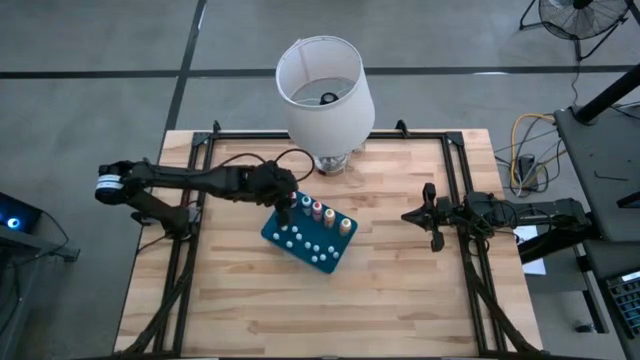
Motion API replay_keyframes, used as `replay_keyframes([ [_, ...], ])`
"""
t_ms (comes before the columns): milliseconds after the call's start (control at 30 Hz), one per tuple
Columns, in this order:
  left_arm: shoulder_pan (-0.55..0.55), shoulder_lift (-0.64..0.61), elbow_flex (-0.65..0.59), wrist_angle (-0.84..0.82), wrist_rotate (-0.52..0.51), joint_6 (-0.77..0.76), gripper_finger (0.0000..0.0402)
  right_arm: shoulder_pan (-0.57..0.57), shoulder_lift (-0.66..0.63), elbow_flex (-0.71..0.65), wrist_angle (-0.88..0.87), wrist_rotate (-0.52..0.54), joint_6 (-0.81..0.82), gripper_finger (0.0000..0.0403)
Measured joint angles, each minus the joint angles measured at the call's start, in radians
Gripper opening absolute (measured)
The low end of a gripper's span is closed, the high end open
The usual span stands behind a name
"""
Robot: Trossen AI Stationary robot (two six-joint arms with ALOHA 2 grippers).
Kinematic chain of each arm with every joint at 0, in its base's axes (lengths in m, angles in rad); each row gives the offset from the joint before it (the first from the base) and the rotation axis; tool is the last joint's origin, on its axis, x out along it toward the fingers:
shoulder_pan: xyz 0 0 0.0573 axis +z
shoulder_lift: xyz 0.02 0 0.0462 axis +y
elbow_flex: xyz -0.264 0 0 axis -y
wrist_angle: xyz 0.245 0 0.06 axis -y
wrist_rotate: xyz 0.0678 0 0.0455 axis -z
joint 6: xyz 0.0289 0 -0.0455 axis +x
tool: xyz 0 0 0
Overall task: Pick & Place food coloring
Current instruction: Put the large red food coloring bottle into the blue container
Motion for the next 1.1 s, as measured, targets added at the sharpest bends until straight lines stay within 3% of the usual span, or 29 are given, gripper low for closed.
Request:
replay_keyframes([
  [600, 0.024, 0.007, -0.152, 0.237, 0.001, -0.014, 0.0093, 0.0, -0.001, 0.0, 0.0, 0.0, 0.0, 0.0008],
  [1100, 0.055, 0.013, -0.206, 0.325, 0.031, -0.017, 0.0093, 0.0, 0.0, 0.0, 0.0, 0.0, 0.0, 0.0008],
])
